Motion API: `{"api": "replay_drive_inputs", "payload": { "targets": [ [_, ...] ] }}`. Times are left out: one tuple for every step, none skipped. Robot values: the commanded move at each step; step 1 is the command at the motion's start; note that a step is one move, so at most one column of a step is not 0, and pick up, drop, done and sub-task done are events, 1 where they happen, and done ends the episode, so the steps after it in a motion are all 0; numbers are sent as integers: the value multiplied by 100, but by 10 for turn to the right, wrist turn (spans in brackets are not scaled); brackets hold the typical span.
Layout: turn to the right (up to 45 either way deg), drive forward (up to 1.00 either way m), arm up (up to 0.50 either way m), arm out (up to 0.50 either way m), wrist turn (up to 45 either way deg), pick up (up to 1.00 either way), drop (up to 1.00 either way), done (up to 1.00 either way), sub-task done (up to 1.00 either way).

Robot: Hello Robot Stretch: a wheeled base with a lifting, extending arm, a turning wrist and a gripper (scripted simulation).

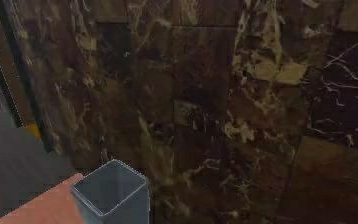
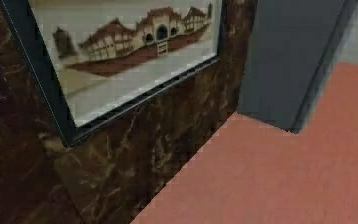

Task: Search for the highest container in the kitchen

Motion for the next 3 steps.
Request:
{"api": "replay_drive_inputs", "payload": {
  "targets": [
    [-450,0,0,0,0,0,0,0,0],
    [-450,0,0,0,0,0,0,0,0],
    [-450,0,0,0,0,0,0,0,0]
  ]
}}
